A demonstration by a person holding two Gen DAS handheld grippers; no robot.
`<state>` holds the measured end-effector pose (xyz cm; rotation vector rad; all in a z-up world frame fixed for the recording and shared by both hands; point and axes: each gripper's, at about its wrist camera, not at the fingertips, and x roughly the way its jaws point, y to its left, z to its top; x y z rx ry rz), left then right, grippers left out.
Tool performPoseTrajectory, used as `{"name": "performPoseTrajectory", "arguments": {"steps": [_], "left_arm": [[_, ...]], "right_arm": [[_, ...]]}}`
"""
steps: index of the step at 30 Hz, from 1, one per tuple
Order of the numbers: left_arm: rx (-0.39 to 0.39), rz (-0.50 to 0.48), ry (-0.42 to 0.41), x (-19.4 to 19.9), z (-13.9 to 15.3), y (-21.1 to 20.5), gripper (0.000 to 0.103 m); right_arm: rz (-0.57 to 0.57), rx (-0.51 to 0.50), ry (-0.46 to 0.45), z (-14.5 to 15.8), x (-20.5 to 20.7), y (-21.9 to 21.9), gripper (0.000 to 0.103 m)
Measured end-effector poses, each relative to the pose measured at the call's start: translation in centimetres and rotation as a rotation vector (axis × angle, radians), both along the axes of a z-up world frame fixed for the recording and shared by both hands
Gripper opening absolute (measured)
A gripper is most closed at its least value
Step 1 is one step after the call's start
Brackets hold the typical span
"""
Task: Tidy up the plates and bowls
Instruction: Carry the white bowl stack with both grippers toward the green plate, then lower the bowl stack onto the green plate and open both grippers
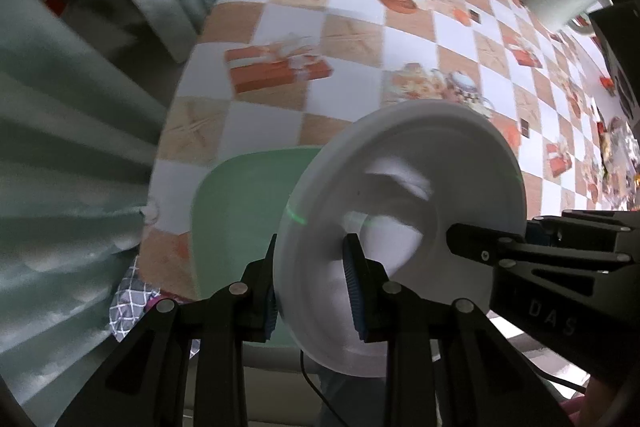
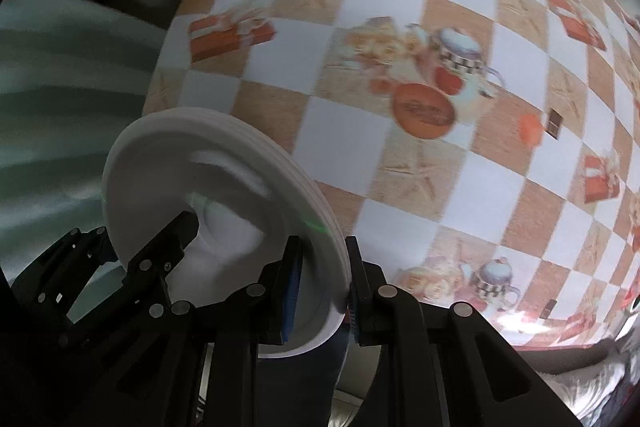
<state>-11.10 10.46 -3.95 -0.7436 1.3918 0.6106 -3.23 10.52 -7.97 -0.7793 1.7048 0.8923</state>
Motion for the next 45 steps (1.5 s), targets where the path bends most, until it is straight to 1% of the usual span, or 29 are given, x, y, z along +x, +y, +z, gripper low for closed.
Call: {"name": "performPoseTrajectory", "arguments": {"steps": [6, 13, 18, 19, 27, 35, 39, 45], "left_arm": [[-0.004, 0.046, 0.023, -2.4, -0.6, 1.4, 0.031], [-0.014, 0.048, 0.049, -3.6, -1.8, 2.2, 0.032], [-0.019, 0.037, 0.054, -3.7, -2.2, 2.4, 0.032], [-0.02, 0.036, 0.055, -3.7, -2.4, 2.4, 0.032], [-0.043, 0.021, 0.073, -3.7, -3.9, 2.8, 0.032], [-0.075, 0.007, 0.082, -3.4, -5.4, 2.9, 0.033], [-0.068, -0.015, 0.085, -2.8, -5.8, 2.8, 0.034], [-0.061, -0.021, 0.081, -1.9, -5.8, 3.1, 0.035]], "right_arm": [[0.047, -0.006, 0.02, -1.3, -2.4, 2.3, 0.022], [0.061, -0.018, 0.042, -3.4, -3.9, 3.9, 0.022], [0.054, -0.029, 0.045, -4.6, -4.5, 4.6, 0.022], [0.057, -0.03, 0.046, -4.2, -4.1, 3.9, 0.022], [0.06, -0.053, 0.039, -6.3, -5.0, 4.1, 0.023], [0.064, -0.083, 0.032, -7.6, -5.9, 3.6, 0.023], [0.065, -0.09, 0.032, -8.2, -6.4, 3.8, 0.023], [0.048, -0.086, 0.031, -8.5, -5.9, 3.8, 0.023]]}}
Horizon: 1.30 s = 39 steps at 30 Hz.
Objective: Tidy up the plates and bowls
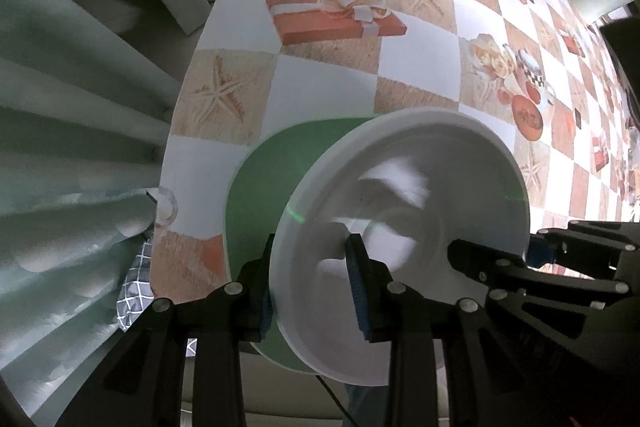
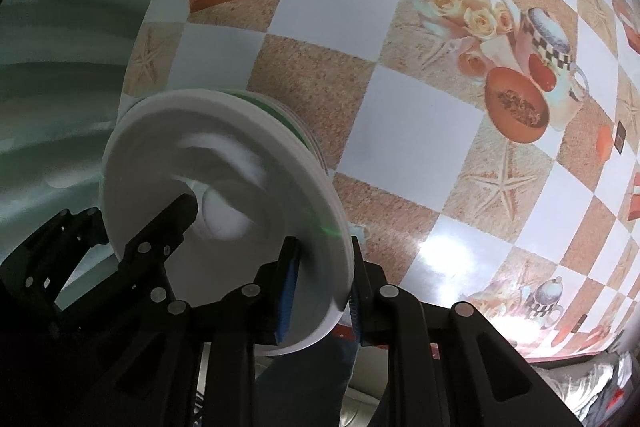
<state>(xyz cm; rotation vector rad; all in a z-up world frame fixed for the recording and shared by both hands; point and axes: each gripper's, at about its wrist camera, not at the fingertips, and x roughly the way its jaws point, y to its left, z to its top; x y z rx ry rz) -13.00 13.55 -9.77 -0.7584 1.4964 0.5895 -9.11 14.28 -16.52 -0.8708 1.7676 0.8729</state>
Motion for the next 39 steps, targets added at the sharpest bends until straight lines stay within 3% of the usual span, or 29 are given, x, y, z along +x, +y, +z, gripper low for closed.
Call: {"name": "performPoseTrajectory", "arguments": {"steps": [14, 21, 25, 31, 32, 33, 35, 36, 37, 39], "left_arm": [[0.013, -0.11, -0.043, 6.8, 0.3, -0.7, 0.035], [0.033, -0.104, -0.031, 6.6, 1.2, -0.4, 0.035], [0.042, -0.094, -0.025, 6.0, 1.9, -1.4, 0.041], [0.036, -0.106, -0.054, 4.6, 2.9, -1.9, 0.062], [0.045, -0.108, -0.056, 4.4, 3.2, -2.0, 0.07], [0.076, -0.113, -0.037, 4.2, 3.6, -2.2, 0.084], [0.111, -0.119, -0.038, 3.9, 4.5, -2.2, 0.086], [0.123, -0.118, -0.049, 3.5, 5.2, -2.3, 0.086], [0.133, -0.114, -0.065, 3.3, 5.8, -2.4, 0.086], [0.188, -0.114, -0.106, 2.5, 8.0, -2.6, 0.087]], "right_arm": [[-0.128, -0.001, -0.061, 0.2, 6.0, -1.9, 0.024], [-0.104, 0.023, -0.044, 0.7, 5.8, -1.4, 0.024], [-0.057, 0.03, -0.053, 0.9, 4.4, -1.0, 0.024], [-0.028, 0.028, -0.087, 1.9, 4.2, -1.6, 0.024], [-0.017, 0.032, -0.098, 2.0, 4.3, -1.7, 0.025], [-0.012, 0.033, -0.106, 2.1, 4.5, -1.8, 0.027], [-0.013, 0.038, -0.117, 2.9, 4.9, -2.1, 0.054], [-0.027, 0.051, -0.122, 3.4, 5.0, -2.2, 0.092], [-0.049, 0.078, -0.115, 4.2, 5.4, -2.4, 0.103], [-0.059, 0.108, -0.114, 5.5, 5.6, -2.7, 0.103]]}}
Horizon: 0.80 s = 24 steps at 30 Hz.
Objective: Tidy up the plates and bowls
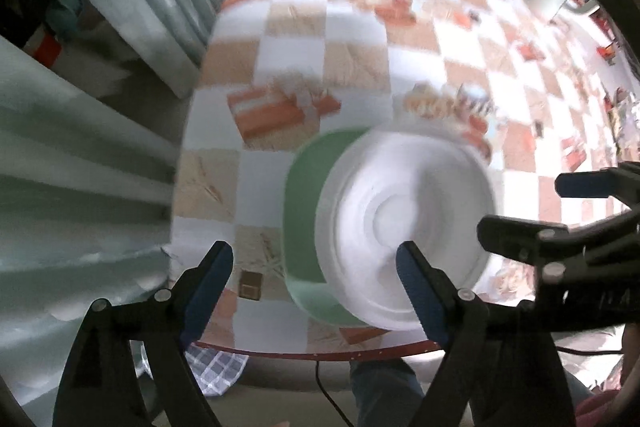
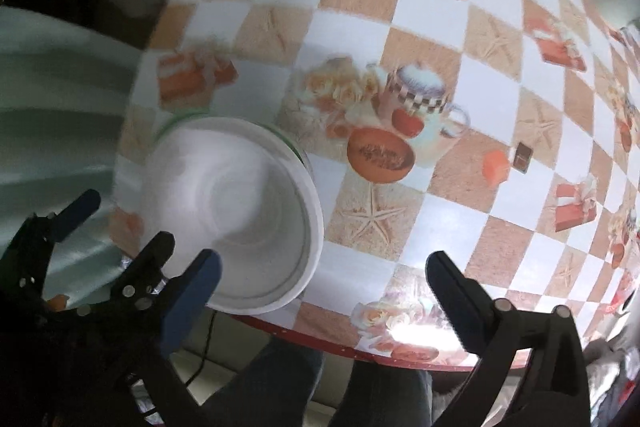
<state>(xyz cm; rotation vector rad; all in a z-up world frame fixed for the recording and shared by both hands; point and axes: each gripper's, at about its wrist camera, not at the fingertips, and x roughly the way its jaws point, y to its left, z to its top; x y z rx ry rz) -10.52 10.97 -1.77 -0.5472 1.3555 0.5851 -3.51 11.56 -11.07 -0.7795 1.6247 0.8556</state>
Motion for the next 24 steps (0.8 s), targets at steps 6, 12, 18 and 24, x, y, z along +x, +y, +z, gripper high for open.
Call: {"name": "performPoseTrajectory", "arguments": {"steps": [6, 12, 18, 24], "left_arm": [[0.205, -0.072, -0.044, -1.1, 5.9, -0.7, 0.089], [0.041, -0.146, -0.061, -1.2, 8.7, -0.6, 0.093], [-0.038, -0.105, -0.079, -1.8, 11.0, -0.6, 0.103], [-0.046, -0.068, -0.053, -2.1, 11.4, -1.1, 0.103]], "right_arm": [[0.036, 0.022, -0.012, 4.1, -0.1, 1.1, 0.103], [0.071, 0.056, -0.045, 7.4, -1.0, 0.3, 0.103], [0.116, 0.067, -0.114, 10.1, -2.2, -0.3, 0.103], [0.115, 0.082, -0.115, 11.0, -2.6, -0.4, 0.103]]}}
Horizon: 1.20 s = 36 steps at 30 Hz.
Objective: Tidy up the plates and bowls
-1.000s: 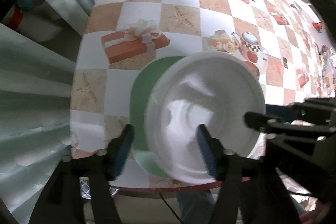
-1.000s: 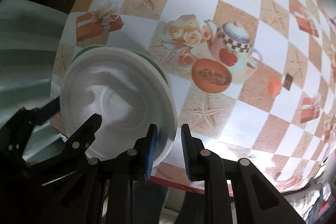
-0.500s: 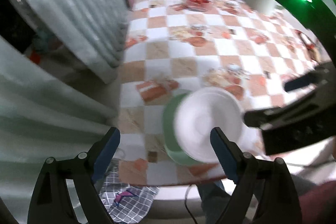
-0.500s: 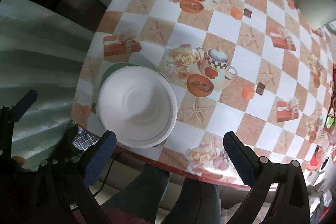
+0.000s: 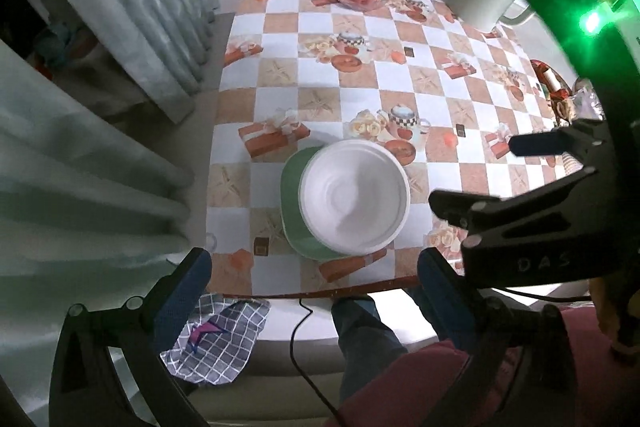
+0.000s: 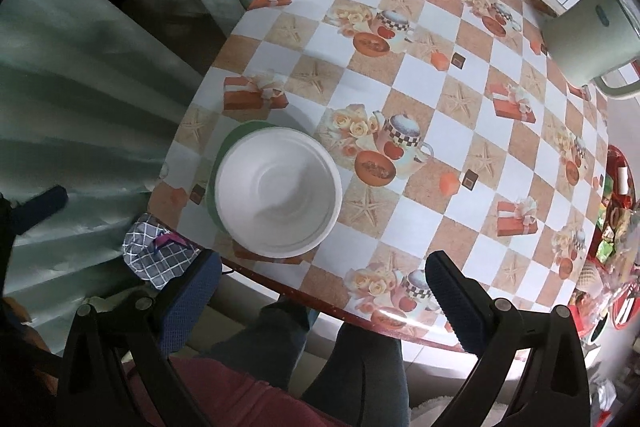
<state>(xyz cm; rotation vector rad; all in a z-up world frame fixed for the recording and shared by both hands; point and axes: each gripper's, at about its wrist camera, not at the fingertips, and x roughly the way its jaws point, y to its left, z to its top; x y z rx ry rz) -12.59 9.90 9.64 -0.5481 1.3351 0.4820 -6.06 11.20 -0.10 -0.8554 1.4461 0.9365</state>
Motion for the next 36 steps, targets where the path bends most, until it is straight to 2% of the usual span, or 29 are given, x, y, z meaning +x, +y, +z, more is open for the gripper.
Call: {"name": "performPoseTrajectory", "arguments": {"steps": [2, 15, 26, 36], "left_arm": [[-0.012, -0.001, 0.002, 0.1, -0.1, -0.3, 0.103], [0.025, -0.013, 0.028, 0.4, 0.2, -1.0, 0.103], [0.057, -0.061, 0.029, 0.5, 0.8, -1.3, 0.103], [0.021, -0.052, 0.025, 0.4, 0.5, -1.6, 0.103]], "right_arm": [[0.011, 0.01, -0.003, 0.3, -0.2, 0.2, 0.103], [0.015, -0.007, 0.019, -0.1, -0.8, 0.1, 0.103], [0.025, -0.016, 0.024, -0.3, -1.0, -0.2, 0.103], [0.02, -0.029, 0.042, -0.7, -1.1, -0.3, 0.103]]}}
